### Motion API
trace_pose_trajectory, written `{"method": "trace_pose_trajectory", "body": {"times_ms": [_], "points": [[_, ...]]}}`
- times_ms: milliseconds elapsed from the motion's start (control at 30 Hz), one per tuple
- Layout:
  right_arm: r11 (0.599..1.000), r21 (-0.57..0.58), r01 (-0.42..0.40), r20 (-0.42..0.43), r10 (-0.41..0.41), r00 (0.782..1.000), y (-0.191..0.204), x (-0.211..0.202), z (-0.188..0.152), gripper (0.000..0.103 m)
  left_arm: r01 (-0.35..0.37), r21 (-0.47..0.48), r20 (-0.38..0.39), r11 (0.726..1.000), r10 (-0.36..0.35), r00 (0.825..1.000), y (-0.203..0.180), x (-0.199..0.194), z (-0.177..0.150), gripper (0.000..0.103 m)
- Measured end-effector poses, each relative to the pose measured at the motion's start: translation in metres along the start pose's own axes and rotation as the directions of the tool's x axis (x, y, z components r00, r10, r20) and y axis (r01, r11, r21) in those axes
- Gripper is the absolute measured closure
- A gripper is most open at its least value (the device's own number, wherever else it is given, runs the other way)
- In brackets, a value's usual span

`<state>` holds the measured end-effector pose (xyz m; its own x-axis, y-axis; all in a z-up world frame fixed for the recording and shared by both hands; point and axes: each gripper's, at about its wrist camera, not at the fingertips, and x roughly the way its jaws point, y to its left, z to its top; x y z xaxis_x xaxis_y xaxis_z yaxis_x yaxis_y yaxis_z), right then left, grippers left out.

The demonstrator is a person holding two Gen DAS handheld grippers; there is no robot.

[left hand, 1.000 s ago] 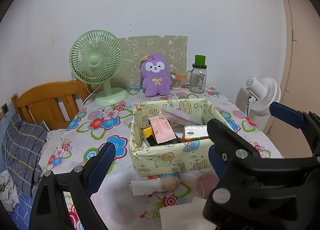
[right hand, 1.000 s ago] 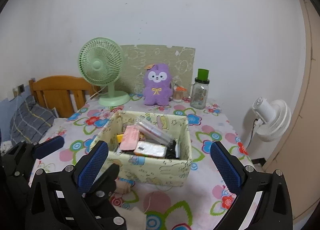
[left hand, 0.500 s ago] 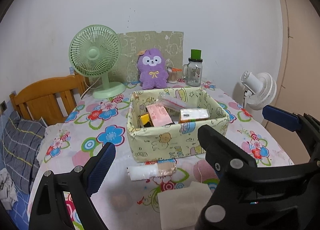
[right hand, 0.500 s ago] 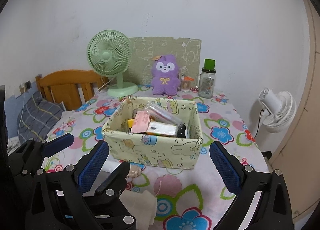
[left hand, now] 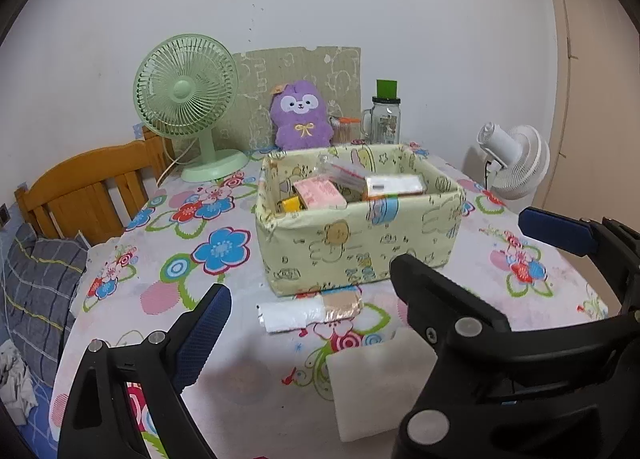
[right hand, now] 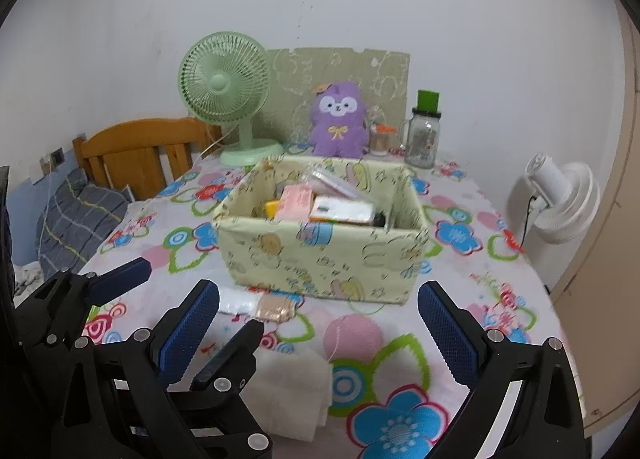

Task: Organize soft objects
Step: 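Withdraw both tools from the box toward the white cloth and white roll, then move the right tool onto the white folded cloth and close on it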

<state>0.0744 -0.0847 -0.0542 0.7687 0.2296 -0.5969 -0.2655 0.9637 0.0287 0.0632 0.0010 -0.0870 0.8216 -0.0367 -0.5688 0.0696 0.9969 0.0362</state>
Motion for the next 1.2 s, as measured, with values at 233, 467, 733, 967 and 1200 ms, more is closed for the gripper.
{"method": "trace_pose_trajectory", "body": {"times_ms": [233,467,733,967,1200], "points": [[1.0,0.027,-0.007,-0.042,0.008,0.999,0.005,0.016,-0.019,0.002,0.024,0.043,-0.016,0.999,-0.023,1.0,0.002,0.008,-0.02,0.008],[0.997,0.075,0.009,-0.089,-0.003,0.996,0.005,0.031,-0.033,0.002,0.057,0.067,-0.046,0.996,-0.054,0.997,0.006,0.013,-0.034,0.008],[0.996,0.089,0.032,-0.13,-0.02,0.991,0.006,0.043,-0.041,0.002,0.021,0.036,-0.1,0.999,-0.018,0.995,0.02,0.027,-0.044,0.017],[0.997,0.068,0.027,-0.174,-0.015,0.985,0.02,0.054,-0.048,0.002,0.015,0.029,-0.131,0.999,-0.012,0.991,0.024,0.033,-0.052,0.03],[0.997,0.073,0.033,-0.184,-0.019,0.983,0.021,0.057,-0.05,0.002,0.033,0.03,-0.135,0.999,-0.029,0.99,0.026,0.03,-0.054,0.044]]}}
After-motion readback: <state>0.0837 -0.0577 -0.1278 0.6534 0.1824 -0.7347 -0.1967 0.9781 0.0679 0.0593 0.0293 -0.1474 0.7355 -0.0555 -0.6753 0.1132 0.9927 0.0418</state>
